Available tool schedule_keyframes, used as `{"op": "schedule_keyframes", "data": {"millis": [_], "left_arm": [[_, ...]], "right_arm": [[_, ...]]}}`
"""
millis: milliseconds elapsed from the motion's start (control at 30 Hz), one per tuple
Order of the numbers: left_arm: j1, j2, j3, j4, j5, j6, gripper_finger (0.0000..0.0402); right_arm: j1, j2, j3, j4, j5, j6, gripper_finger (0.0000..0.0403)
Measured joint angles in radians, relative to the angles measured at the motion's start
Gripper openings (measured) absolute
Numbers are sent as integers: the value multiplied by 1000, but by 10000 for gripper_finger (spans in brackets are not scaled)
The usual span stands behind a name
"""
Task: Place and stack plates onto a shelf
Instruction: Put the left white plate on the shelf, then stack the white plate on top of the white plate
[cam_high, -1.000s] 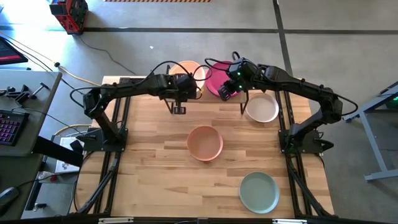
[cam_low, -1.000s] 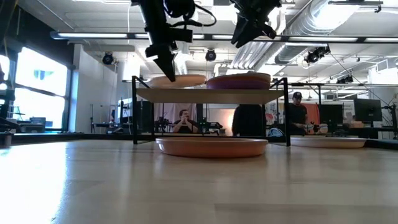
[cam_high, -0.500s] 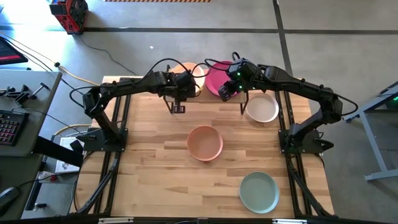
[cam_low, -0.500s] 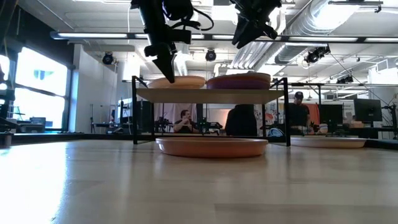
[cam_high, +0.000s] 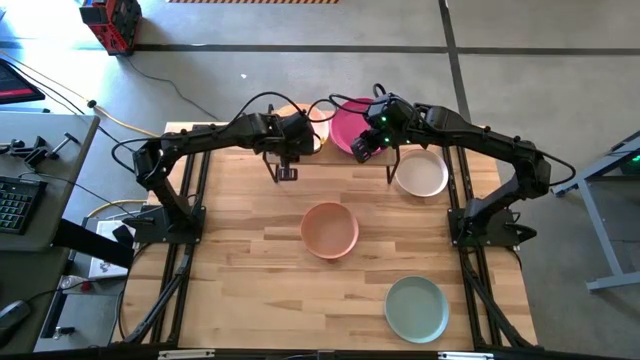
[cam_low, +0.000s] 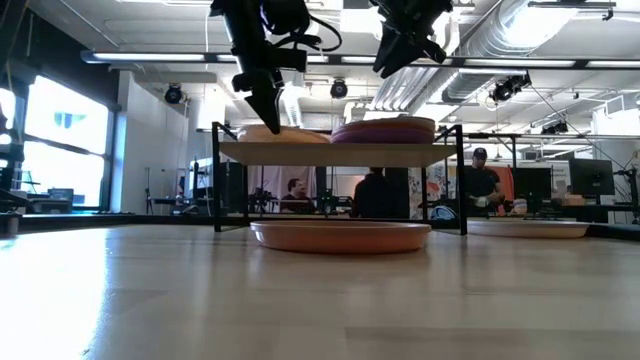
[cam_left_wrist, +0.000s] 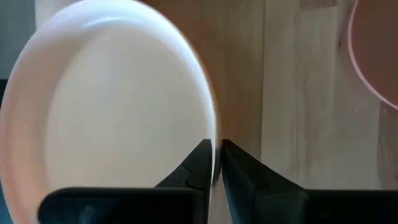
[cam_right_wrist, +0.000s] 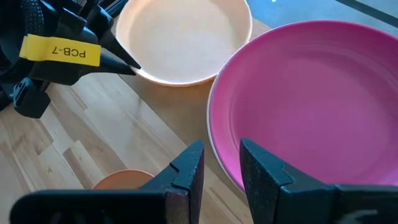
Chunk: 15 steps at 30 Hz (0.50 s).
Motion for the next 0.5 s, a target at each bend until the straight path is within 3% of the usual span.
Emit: {"op": "schedule_keyframes", "data": {"millis": [400, 500], "left_arm": [[0, 1, 0, 0, -2, -67, 73], [-6, -12, 0, 0, -3, -106, 81]], "right_arm": [[0, 0, 0, -6, 0, 0, 84], [-1, -3, 0, -46, -49, -2, 84]]}}
